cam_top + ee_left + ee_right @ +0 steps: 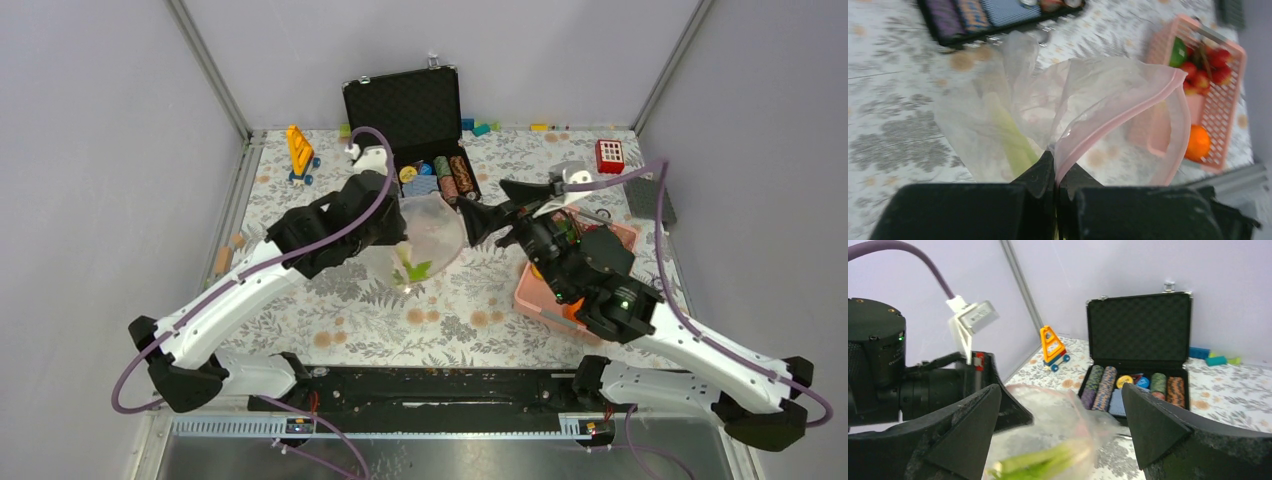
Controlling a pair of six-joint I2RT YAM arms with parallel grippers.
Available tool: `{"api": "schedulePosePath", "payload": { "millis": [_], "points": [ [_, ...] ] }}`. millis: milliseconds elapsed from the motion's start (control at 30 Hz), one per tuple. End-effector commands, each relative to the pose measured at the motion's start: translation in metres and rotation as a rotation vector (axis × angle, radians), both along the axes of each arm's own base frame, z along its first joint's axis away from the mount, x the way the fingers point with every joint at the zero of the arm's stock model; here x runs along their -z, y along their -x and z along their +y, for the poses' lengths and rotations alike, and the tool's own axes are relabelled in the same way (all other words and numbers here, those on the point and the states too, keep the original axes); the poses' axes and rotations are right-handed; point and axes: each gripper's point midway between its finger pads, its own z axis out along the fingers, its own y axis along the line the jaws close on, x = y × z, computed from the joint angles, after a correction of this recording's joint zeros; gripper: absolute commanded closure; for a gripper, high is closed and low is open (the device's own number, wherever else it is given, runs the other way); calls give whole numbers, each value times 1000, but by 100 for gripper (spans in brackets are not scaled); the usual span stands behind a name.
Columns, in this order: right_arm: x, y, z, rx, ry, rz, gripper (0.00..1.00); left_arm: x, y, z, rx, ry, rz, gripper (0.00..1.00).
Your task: Place the food in the zip-top bag and seal the zipper
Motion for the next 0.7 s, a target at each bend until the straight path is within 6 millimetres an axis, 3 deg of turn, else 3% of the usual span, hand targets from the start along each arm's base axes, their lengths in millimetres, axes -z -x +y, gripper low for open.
{"api": "schedulePosePath", "payload": {
  "millis": [0,133,267,433,600,667],
  "points": [
    [-14,4,-44,115,-1,48,2,-23,-20,65,-233,-71,-107,100],
    [54,-6,-98,341,155,225,2,-26,-27,114,-411,-148,-148,100],
    [145,-10,-131,398,144,462,2,-18,-28,123,-437,-187,-147,100],
    [219,-21,-164,513,234,579,2,13,-31,103,-362,-191,-91,100],
    [268,-33,-199,687,382,657,1,48,-29,61,-180,-109,-27,100],
    [286,-38,-201,689,429,696,3,58,-26,51,-131,-92,-9,100]
  ]
}}
